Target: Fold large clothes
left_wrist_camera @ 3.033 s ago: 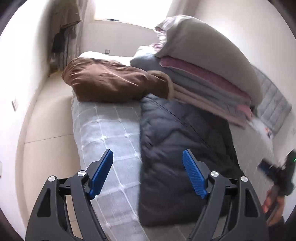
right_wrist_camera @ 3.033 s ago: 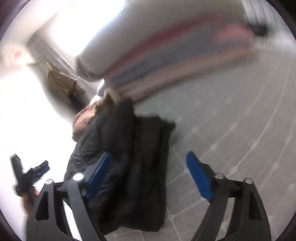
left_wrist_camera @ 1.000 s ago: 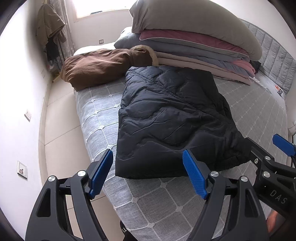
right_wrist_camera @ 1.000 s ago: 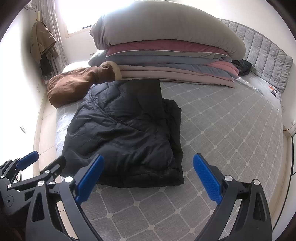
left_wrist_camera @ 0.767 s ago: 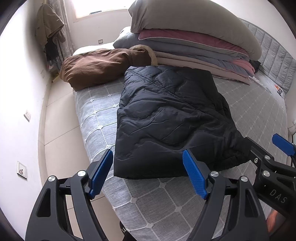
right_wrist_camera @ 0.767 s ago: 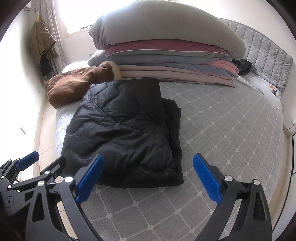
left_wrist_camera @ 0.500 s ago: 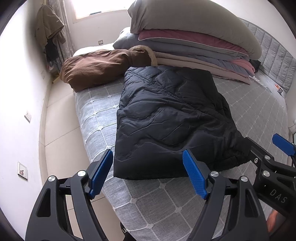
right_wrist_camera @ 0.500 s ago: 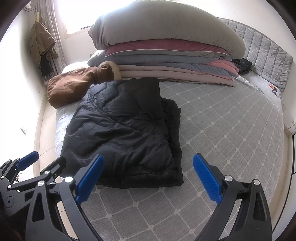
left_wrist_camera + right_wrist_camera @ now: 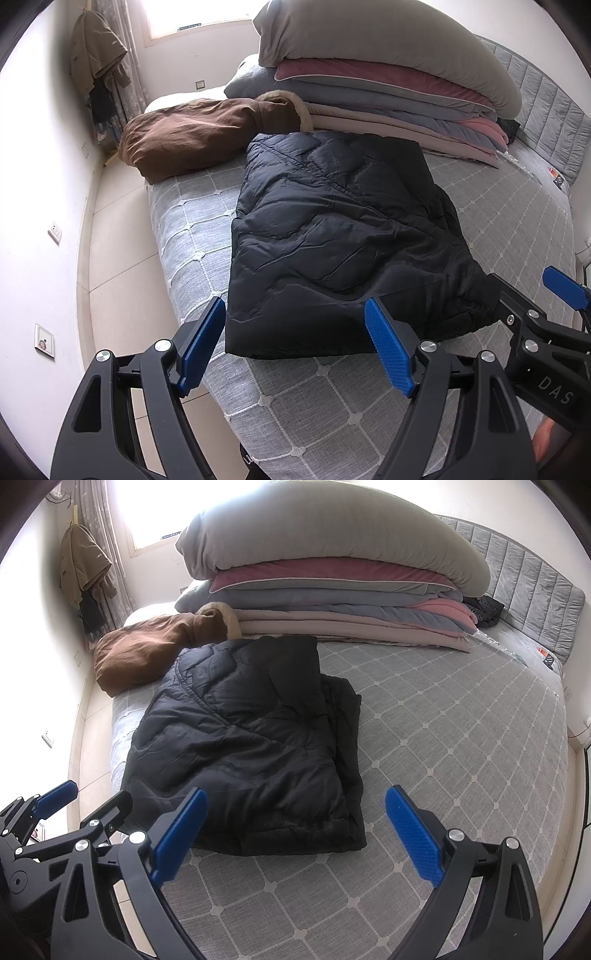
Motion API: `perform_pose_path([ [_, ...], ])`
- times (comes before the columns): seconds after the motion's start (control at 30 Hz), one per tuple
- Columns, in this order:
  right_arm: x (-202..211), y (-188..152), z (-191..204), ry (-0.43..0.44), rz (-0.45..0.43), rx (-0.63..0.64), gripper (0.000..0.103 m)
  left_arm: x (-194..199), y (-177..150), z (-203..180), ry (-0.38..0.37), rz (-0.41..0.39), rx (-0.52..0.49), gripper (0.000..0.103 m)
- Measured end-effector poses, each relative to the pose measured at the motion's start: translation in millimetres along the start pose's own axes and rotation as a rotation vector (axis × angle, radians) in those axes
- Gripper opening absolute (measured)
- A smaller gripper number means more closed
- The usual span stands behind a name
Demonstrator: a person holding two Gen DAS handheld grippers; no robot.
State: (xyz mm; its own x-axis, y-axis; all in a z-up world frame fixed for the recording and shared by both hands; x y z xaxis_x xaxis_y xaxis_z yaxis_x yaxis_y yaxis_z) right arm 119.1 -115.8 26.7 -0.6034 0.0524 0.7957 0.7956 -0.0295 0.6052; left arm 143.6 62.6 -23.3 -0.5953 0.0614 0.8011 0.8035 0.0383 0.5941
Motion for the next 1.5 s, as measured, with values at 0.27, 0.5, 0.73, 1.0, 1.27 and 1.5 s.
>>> perform_pose_path([
  [0.27,-0.4,0.2,-0.6,0.000,0.000,0.000,0.093,0.2,-0.6,-0.6,-0.004,0.000,0.001,0.074],
  [0.5,-0.9,0.5,-1.3,0.000,-0.001,-0.001,0.093,-0.9,0.5,-2.3,-0.007,0.000,-0.002,0.074],
  [0.73,-1.1,0.8,-1.4,0.001,-0.001,-0.004,0.093,-0.6,0.1,-2.0,-0.005,0.000,-0.001,0.074],
  [1.0,-1.4,1.6,-3.2,0.003,-0.002,-0.004,0.093,-1.6,1.4,-3.4,-0.008,0.000,-0.004,0.074],
  [1.27,-1.5,1.7,-2.9,0.004,-0.002,-0.006,0.093,-1.8,2.0,-4.2,-0.006,-0.001,-0.006,0.074],
  [1.5,-1.8,1.8,-2.6,0.004,-0.002,-0.005,0.094,-1.7,1.7,-4.2,-0.006,0.000,-0.006,0.074],
])
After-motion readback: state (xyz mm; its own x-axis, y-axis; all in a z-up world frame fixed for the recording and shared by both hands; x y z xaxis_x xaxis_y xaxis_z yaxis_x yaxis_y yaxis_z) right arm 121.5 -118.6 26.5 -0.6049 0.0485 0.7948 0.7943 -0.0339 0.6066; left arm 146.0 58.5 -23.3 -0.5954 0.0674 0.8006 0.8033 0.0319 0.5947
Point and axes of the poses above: each gripper's, at about its wrist camera, not at the fingertips, and x roughly against the way its jaws point, z to its left, y to its top, the point moved 2 cm from there along -x, roughly the way its jaws point, and after that the axes turned 5 degrees about -y, right-handed, at the moved point
